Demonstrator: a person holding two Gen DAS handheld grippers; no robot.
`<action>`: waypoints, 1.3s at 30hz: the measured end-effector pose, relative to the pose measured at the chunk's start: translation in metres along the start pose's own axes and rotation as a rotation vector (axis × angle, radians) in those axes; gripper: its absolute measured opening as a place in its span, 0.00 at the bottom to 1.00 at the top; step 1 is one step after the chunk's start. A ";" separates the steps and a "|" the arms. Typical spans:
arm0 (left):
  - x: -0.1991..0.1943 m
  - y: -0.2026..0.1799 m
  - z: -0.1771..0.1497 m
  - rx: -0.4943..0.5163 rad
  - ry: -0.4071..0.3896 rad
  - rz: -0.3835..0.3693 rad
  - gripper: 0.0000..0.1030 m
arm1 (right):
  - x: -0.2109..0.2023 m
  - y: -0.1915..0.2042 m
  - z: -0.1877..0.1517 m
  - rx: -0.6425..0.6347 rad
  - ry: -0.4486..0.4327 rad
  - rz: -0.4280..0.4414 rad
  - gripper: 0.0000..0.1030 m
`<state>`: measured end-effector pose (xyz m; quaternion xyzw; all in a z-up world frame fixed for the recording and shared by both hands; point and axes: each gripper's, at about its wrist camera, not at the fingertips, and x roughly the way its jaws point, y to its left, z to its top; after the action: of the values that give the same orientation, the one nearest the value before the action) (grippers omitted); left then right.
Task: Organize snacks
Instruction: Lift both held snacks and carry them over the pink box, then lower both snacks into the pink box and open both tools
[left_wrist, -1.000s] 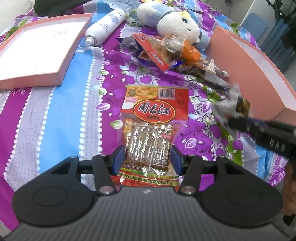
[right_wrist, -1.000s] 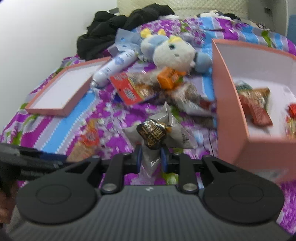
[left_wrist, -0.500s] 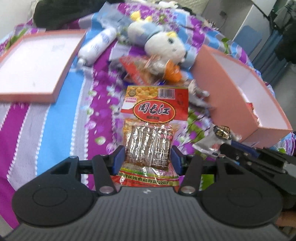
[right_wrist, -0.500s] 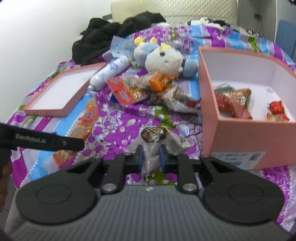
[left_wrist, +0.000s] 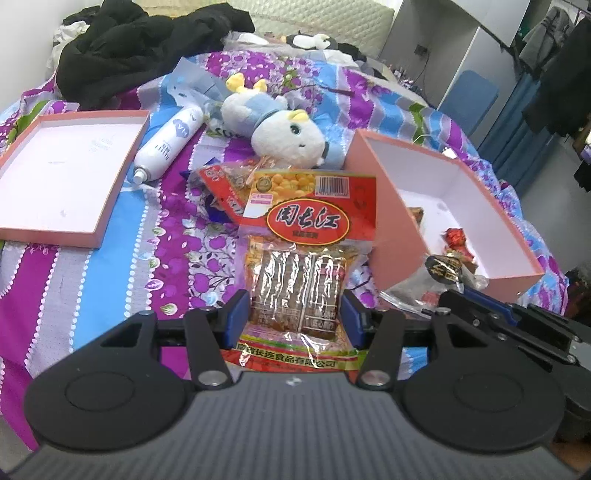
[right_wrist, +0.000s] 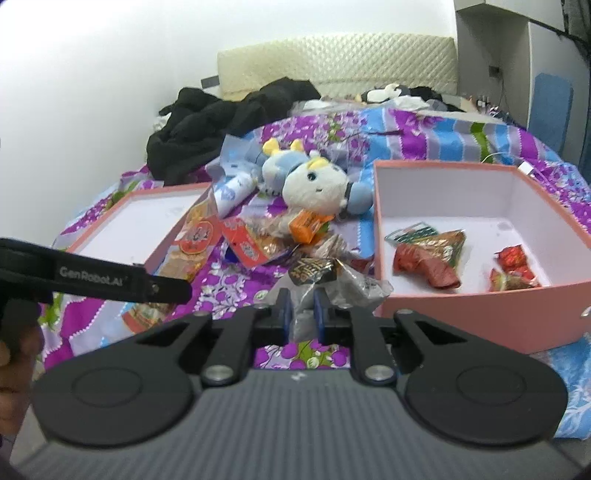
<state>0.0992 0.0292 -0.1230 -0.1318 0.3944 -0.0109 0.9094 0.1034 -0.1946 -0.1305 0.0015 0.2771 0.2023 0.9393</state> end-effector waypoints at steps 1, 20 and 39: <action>-0.005 -0.003 0.001 -0.002 -0.007 -0.005 0.57 | -0.006 -0.001 0.001 0.000 -0.008 -0.010 0.15; -0.028 -0.099 0.011 0.118 -0.030 -0.161 0.57 | -0.093 -0.049 0.008 0.085 -0.078 -0.180 0.15; 0.105 -0.190 0.092 0.217 0.092 -0.240 0.57 | -0.028 -0.154 0.046 0.169 -0.030 -0.276 0.15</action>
<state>0.2539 -0.1464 -0.0908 -0.0786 0.4134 -0.1680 0.8915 0.1648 -0.3420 -0.0951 0.0454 0.2767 0.0470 0.9587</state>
